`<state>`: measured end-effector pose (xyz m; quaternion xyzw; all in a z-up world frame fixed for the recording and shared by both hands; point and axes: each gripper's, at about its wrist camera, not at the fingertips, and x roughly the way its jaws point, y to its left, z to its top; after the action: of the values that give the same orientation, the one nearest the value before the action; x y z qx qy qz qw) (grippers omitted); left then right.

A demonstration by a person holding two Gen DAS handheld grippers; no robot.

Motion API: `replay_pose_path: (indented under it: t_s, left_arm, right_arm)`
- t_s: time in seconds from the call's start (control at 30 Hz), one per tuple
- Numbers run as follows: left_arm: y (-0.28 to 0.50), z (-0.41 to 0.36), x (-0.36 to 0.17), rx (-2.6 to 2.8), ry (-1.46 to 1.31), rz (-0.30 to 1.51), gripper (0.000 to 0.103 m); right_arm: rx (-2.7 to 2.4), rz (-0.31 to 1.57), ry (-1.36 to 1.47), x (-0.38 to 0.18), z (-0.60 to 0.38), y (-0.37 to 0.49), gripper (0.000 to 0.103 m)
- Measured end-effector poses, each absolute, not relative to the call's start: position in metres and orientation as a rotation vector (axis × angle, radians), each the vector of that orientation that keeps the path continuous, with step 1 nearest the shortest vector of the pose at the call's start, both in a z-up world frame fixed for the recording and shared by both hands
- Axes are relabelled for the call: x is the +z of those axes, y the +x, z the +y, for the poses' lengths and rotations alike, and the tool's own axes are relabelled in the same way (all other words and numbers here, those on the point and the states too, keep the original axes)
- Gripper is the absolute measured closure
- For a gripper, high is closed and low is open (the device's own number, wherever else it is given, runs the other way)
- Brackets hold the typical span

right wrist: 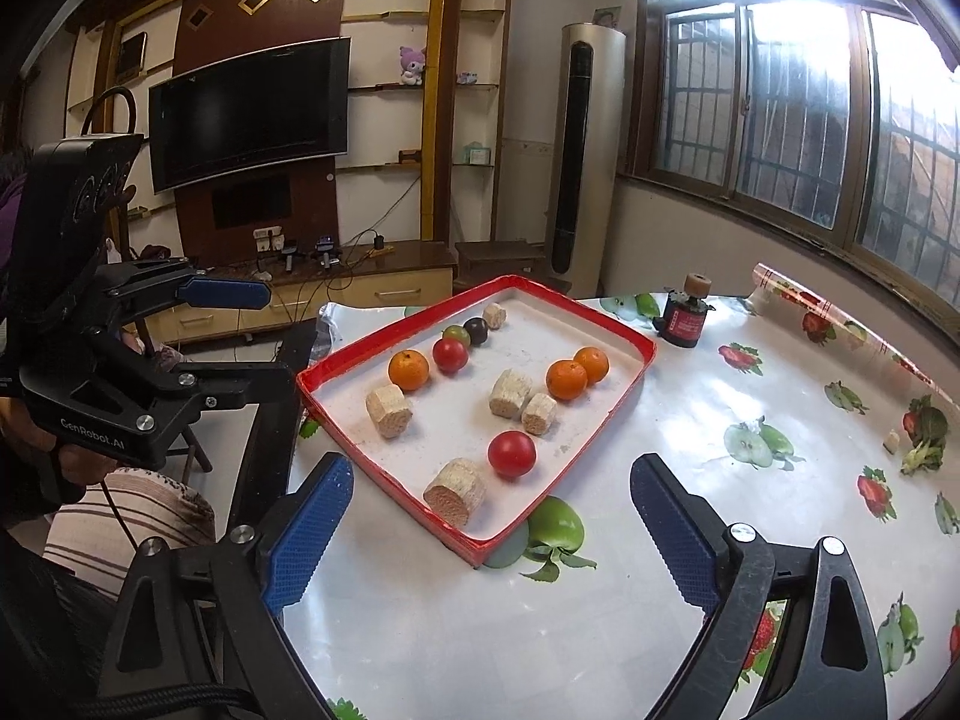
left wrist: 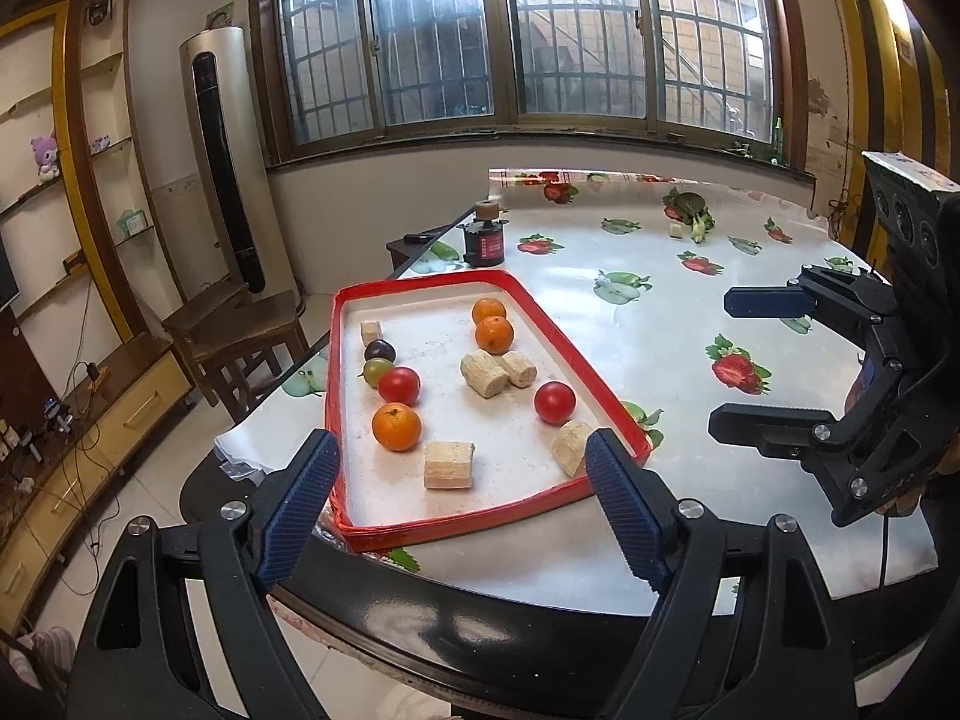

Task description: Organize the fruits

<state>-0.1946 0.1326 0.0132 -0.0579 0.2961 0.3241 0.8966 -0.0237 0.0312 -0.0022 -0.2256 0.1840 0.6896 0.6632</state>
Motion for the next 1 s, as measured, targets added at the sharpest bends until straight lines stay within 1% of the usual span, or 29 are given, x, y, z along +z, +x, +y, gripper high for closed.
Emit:
replay_pose_path:
  t_s: [0.33, 1.0]
  left_arm:
    - [-0.204, 0.130, 0.014, 0.706, -0.116, 0.599, 0.019]
    - [-0.211, 0.141, 0.011, 0.738, -0.166, 0.596, 0.019]
  right_arm:
    - [1.577, 0.376, -0.493, 0.000, 0.026, -0.031, 0.007]
    - [1.581, 0.372, -0.509, 0.000, 0.025, -0.036, 0.007]
